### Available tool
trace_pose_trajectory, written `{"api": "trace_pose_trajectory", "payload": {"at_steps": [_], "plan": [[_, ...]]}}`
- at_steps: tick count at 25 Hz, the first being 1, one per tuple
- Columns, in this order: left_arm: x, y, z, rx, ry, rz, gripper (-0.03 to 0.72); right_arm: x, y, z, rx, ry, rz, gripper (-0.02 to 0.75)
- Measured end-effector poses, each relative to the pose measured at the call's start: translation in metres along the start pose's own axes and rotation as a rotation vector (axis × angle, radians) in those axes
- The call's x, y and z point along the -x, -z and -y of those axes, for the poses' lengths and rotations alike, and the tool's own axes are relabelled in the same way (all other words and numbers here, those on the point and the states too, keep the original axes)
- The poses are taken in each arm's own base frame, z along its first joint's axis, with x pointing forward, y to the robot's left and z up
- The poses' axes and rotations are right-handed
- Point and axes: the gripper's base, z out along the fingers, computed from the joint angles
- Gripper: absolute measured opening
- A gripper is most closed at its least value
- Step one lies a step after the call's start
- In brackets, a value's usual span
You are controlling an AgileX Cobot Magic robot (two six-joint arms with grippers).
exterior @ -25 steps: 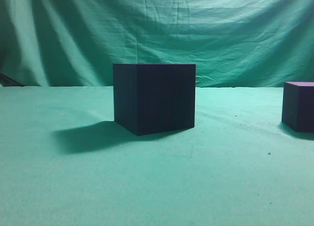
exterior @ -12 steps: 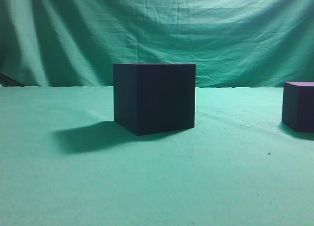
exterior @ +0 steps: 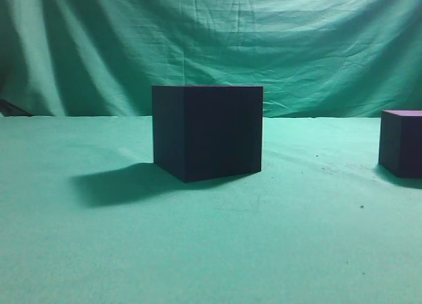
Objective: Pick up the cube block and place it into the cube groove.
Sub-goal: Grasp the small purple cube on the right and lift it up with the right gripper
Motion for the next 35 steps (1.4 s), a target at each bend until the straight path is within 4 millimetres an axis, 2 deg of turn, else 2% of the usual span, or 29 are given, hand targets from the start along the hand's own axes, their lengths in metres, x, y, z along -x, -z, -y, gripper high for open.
{"api": "trace_pose_trajectory", "payload": {"at_steps": [2,5,11,13,16,20,22,28,29,31,35], "plan": [[0.000,0.000,0.000,0.000,0.000,0.000,0.000,0.014,-0.008,-0.009,0.059,0.048,-0.148,0.000],[0.000,0.000,0.000,0.000,0.000,0.000,0.000,0.034,-0.030,-0.021,0.108,0.096,-0.314,0.000],[0.000,0.000,0.000,0.000,0.000,0.000,0.000,0.073,-0.073,-0.028,0.030,0.102,-0.415,0.000],[0.000,0.000,0.000,0.000,0.000,0.000,0.000,0.085,-0.091,-0.027,-0.010,0.063,-0.438,0.123],[0.000,0.000,0.000,0.000,0.000,0.000,0.000,0.090,-0.109,-0.026,-0.036,-0.002,-0.446,0.302],[0.000,0.000,0.000,0.000,0.000,0.000,0.000,0.084,-0.133,-0.025,-0.062,-0.056,-0.493,0.571],[0.000,0.000,0.000,0.000,0.000,0.000,0.000,0.080,-0.145,-0.024,-0.074,-0.072,-0.520,0.646],[0.000,0.000,0.000,0.000,0.000,0.000,0.000,0.072,-0.174,-0.021,-0.106,-0.099,-0.535,0.643],[0.000,0.000,0.000,0.000,0.000,0.000,0.000,0.071,-0.177,-0.020,-0.108,-0.099,-0.536,0.589],[0.000,0.000,0.000,0.000,0.000,0.000,0.000,0.070,-0.181,-0.020,-0.110,-0.100,-0.540,0.583],[0.000,0.000,0.000,0.000,0.000,0.000,0.000,0.070,-0.184,-0.020,-0.112,-0.100,-0.538,0.434]]}}
